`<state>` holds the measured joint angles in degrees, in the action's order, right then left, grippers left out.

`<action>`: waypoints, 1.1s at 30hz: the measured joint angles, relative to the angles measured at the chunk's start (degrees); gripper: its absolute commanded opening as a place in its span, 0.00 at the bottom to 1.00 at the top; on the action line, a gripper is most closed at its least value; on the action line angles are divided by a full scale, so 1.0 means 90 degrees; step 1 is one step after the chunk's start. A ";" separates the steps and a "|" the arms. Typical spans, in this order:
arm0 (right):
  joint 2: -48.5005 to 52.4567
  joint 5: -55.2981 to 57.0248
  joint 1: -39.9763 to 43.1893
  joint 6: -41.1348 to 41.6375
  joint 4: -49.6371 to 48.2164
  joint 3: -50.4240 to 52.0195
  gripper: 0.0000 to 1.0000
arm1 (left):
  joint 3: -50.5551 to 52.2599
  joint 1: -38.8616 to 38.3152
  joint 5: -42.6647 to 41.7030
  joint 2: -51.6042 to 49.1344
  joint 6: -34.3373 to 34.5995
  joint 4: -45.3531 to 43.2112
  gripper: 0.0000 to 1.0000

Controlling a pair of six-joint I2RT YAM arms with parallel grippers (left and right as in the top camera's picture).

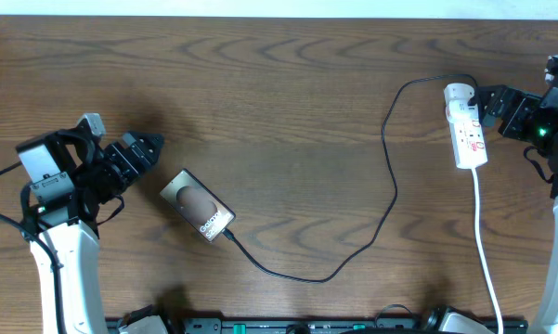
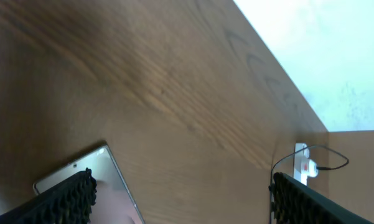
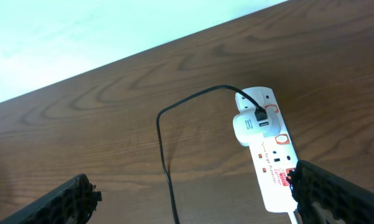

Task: Plug charger to phone and switch on socket

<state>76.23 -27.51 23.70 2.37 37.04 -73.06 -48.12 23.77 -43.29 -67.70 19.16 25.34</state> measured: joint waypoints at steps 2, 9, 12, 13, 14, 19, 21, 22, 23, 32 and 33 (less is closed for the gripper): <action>0.0000 0.0002 0.0000 0.0000 0.0000 0.0000 0.99 | 0.0000 -0.0036 0.0097 0.0010 -0.0015 0.0185 0.88; 0.0000 0.0022 0.0007 0.0000 0.0002 0.0000 0.99 | 0.0675 -0.1892 0.3028 0.1338 -0.0022 -0.0172 0.88; 0.0000 0.0017 0.0005 0.0000 0.0005 0.0000 0.99 | 0.1353 -0.2924 0.4238 0.2125 -0.0066 -0.1202 0.88; 0.0000 0.0024 0.0007 0.0000 0.0002 0.0000 0.99 | 0.1683 -0.3298 0.4731 0.2577 -0.0080 -0.1666 0.88; 0.0000 0.0022 0.0007 0.0000 0.0007 0.0000 0.99 | 0.2011 -0.3536 0.5195 0.3065 -0.0109 -0.2132 0.88; 0.0000 0.0022 0.0007 0.0002 0.0002 0.0002 0.99 | 0.3079 -0.3648 0.5967 0.4469 -0.0117 -0.3655 0.88; 0.0000 0.0022 0.0007 0.0002 0.0002 0.0002 0.99 | 0.3412 -0.3643 0.6086 0.4811 -0.0117 -0.4107 0.88; 0.0002 0.0022 0.0007 0.0002 0.0007 0.0002 0.99 | 0.3687 -0.3643 0.6154 0.5095 -0.0114 -0.4311 0.88; 0.0002 0.0017 0.0007 0.0002 0.0007 0.0002 0.99 | 0.3827 -0.3643 0.6186 0.5282 -0.0114 -0.4364 0.88; 0.0000 0.0017 0.0007 0.0002 0.0012 0.0007 0.99 | 0.5180 -0.3470 0.6305 0.7198 -0.0109 -0.4240 0.88; 0.0000 0.0022 0.0007 0.0002 0.0010 0.0007 0.99 | 0.5268 -0.3436 0.6307 0.7342 -0.0109 -0.4075 0.88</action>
<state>76.23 -27.31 23.77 2.39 37.12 -72.99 -0.71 -7.16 13.47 -1.63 18.17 -11.33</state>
